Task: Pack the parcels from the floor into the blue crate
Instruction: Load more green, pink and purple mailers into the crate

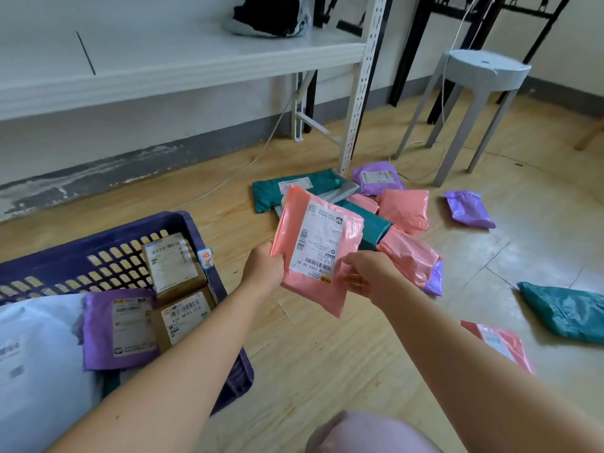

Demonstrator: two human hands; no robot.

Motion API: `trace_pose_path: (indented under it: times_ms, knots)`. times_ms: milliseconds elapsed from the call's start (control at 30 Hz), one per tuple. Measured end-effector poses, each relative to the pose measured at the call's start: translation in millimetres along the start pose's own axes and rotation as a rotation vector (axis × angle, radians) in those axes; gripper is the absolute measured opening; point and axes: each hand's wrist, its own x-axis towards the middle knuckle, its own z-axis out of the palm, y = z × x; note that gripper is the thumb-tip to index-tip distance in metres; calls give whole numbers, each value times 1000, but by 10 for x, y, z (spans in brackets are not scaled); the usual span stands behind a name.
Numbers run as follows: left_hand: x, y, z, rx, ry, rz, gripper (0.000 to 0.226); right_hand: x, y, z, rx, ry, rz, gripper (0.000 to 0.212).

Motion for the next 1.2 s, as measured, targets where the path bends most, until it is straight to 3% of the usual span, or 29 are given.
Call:
trace_pose_path:
  times_ms: [167,400,533,633,733,800,867,933,967,1100,1200]
  knots:
    - [-142,59,-454,1,8,75,30,-290,-223,241,-56,-40,-63,8]
    - [-279,56,-1246,102,54,72,48,-633,-556,753,-188,-98,-213,23]
    - [-435,-77,-1725,259,257,185,80,-849,-637,1165,-381,-76,-458,23]
    - [-522,-233,-1965,318,457,327,89,-1054,-571,1421,-607,-17,-675,26]
    - [-514,-344,-2080,411,502,433,95,-1248,-505,1671,-840,-22,-855,28]
    - [-490,-378,-2109,551,454,502,81,-1327,-479,1782,-918,-2,-956,31]
    - [-481,-416,-2156,684,426,551,46,-1361,-449,1879,-944,-11,-1027,36]
    - [-499,-473,-2234,747,439,529,19,-1373,-412,1989,-950,-39,-1065,38]
    - [-508,-508,-2268,756,448,495,17,-1376,-398,2040,-932,-46,-1078,38]
    - [-497,-725,-2409,601,525,208,13,-1347,-388,2251,-767,-23,-1080,41]
    - [-472,-1015,-2465,299,594,-115,9,-1239,-278,2396,-773,-72,-1034,44]
